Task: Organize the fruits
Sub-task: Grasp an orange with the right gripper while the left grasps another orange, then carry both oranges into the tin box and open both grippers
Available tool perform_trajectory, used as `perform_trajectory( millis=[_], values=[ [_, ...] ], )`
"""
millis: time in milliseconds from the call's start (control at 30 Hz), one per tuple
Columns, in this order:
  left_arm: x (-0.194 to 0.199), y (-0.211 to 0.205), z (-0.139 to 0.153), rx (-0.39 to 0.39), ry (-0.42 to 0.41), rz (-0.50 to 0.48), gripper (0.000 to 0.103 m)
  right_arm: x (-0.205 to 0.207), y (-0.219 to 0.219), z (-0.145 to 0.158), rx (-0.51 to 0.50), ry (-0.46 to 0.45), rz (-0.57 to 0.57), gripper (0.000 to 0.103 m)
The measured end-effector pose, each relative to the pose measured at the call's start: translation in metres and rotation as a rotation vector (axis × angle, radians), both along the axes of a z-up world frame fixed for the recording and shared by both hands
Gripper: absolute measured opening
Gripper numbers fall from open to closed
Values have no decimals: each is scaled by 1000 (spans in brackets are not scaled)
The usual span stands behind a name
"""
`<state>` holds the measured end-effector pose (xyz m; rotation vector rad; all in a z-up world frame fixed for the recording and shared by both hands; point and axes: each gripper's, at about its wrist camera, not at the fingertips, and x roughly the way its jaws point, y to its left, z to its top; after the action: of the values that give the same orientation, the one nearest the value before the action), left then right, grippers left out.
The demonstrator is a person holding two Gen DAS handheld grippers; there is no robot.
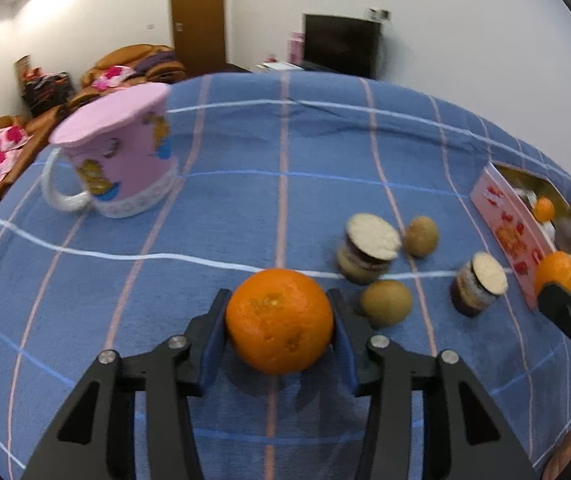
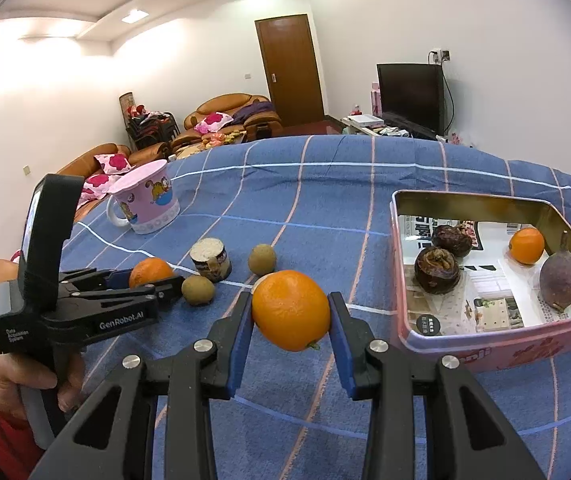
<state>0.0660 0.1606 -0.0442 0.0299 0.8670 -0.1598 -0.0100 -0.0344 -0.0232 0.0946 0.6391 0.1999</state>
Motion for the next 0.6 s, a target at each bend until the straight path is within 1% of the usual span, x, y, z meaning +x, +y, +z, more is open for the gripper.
perform_trajectory(
  millis=[100,200,333,400,500,600],
  values=[
    [-8,12,8,5,-66,111,48,-6,-1,8,-32,-65,-26,39],
    [-19,13,17,17,-143,165,48,-11,-1,16,-65,-124,-47,39],
    [-36,3,27,72,-246,204,48,-15,2,22,-122,-186,-58,39],
    [-41,-2,31,88,-279,216,48,-15,2,25,-145,-211,-66,39],
    [-43,-9,33,81,-302,215,48,-17,-5,28,-155,-233,-82,39],
    [-43,-22,35,84,-304,208,48,-15,-15,30,-137,-228,-98,39]
  ],
)
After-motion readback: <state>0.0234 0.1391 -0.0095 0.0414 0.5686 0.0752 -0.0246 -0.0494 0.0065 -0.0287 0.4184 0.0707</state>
